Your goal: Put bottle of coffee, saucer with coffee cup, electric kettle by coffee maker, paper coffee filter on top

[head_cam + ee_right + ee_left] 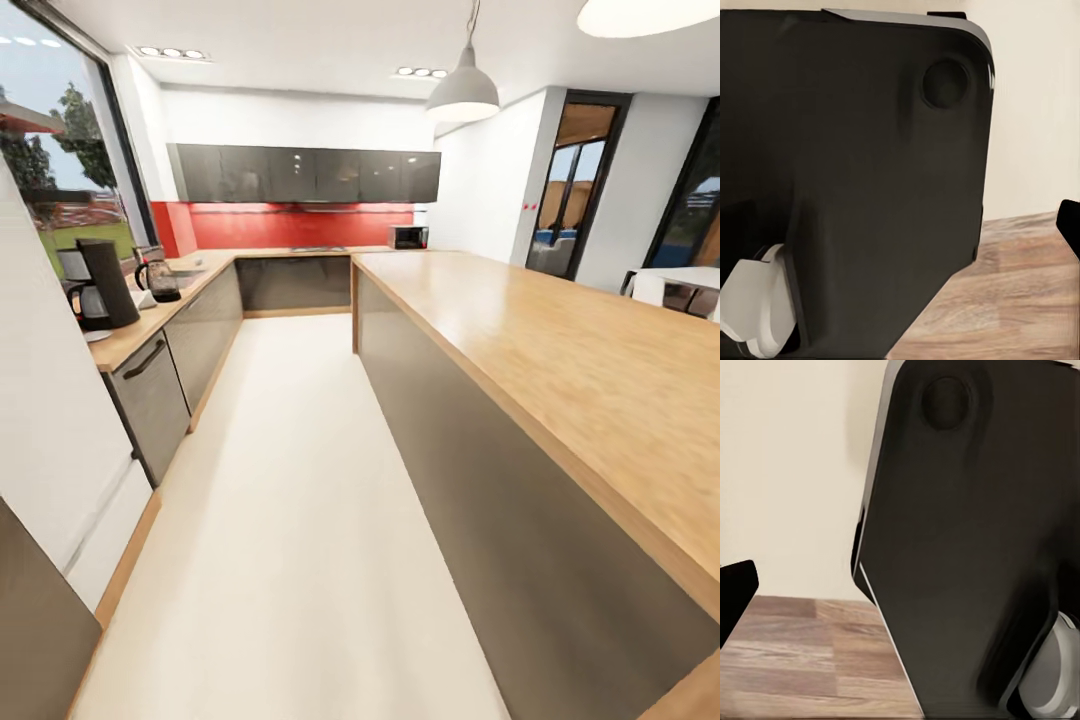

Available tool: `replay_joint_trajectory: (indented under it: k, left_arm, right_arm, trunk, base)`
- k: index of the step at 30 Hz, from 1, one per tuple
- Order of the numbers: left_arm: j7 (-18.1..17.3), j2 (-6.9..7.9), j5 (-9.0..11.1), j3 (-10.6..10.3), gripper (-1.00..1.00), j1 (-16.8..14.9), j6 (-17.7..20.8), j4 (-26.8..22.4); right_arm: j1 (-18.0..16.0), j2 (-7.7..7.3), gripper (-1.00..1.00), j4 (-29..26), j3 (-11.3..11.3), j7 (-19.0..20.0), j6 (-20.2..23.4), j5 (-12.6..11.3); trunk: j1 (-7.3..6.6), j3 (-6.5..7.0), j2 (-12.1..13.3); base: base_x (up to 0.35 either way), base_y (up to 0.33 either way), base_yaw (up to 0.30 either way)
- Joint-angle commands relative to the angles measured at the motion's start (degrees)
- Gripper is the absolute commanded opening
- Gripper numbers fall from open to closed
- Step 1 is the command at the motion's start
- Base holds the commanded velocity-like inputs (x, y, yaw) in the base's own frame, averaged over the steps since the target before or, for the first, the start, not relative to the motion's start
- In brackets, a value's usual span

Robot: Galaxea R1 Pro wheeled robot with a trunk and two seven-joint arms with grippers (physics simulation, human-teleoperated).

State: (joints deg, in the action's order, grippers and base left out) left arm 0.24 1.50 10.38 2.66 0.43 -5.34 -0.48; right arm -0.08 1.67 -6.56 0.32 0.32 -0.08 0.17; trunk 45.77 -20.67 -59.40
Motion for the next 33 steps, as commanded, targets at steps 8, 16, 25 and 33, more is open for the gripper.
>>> replay_joint_trajectory:
  k: [8, 16, 25, 33]
  left_arm:
    - [0.03, 0.08, 0.23, 0.24, 1.00, 0.01, -0.11, -0.05]
    - [0.03, 0.09, 0.26, 0.24, 1.00, 0.01, -0.11, -0.05]
    - [0.03, 0.09, 0.20, 0.24, 1.00, 0.01, -0.11, -0.05]
    - [0.03, 0.17, 0.17, 0.24, 1.00, -0.05, -0.07, -0.05]
  right_arm:
    - [-0.01, 0.00, 1.00, -0.03, 0.03, 0.03, -0.01, 0.02]
    - [-0.01, 0.02, 1.00, -0.03, 0.03, 0.03, -0.01, 0.00]
    - [-0.01, 0.06, 1.00, -0.03, 0.03, 0.03, -0.01, 0.00]
    - [-0.01, 0.15, 1.00, -0.03, -0.06, -0.20, -0.01, 0.00]
  trunk:
    - [-1.76, 1.06, 3.19]
    - [-3.52, 2.17, 6.40]
    - [-5.50, 3.44, 10.01]
    - [-7.25, 4.83, 13.22]
  base:
    - [0.000, 0.000, 0.255]
    - [0.000, 0.000, 0.256]
    - [0.000, 0.000, 0.228]
    - [0.000, 0.000, 0.025]
